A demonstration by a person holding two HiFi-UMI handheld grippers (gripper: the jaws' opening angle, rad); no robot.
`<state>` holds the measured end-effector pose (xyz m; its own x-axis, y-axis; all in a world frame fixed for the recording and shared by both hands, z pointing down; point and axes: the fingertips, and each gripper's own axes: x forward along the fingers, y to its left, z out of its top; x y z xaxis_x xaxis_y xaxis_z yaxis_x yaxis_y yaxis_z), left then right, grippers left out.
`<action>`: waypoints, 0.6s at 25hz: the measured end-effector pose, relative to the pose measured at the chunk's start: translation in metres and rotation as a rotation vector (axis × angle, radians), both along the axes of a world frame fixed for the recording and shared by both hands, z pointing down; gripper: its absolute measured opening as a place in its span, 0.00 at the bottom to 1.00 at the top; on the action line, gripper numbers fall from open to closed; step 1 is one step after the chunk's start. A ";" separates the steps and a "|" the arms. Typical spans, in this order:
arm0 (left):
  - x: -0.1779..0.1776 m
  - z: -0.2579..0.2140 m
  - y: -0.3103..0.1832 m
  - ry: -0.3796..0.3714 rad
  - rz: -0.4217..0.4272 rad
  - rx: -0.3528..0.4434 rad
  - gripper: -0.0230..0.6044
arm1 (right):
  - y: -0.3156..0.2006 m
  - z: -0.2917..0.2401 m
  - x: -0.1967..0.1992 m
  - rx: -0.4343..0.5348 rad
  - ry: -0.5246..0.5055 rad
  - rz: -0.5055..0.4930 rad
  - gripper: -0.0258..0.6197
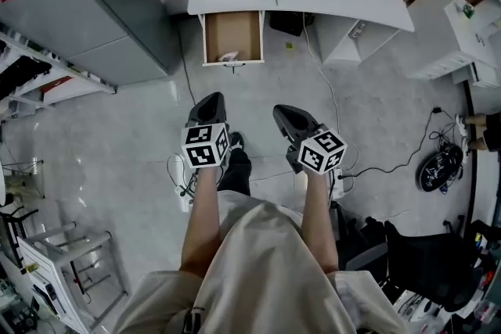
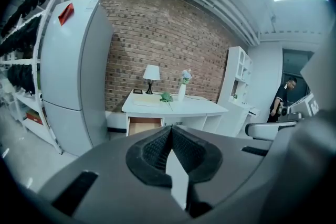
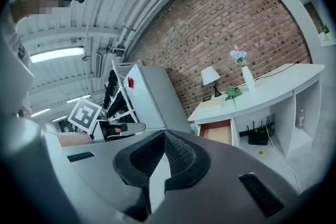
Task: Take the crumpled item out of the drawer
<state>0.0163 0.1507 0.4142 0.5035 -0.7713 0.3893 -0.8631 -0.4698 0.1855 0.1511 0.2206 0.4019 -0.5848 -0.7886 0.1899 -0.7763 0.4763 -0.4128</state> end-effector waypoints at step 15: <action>-0.013 0.021 -0.201 0.024 0.043 -0.070 0.06 | -0.202 0.037 -0.011 -0.132 0.178 0.044 0.08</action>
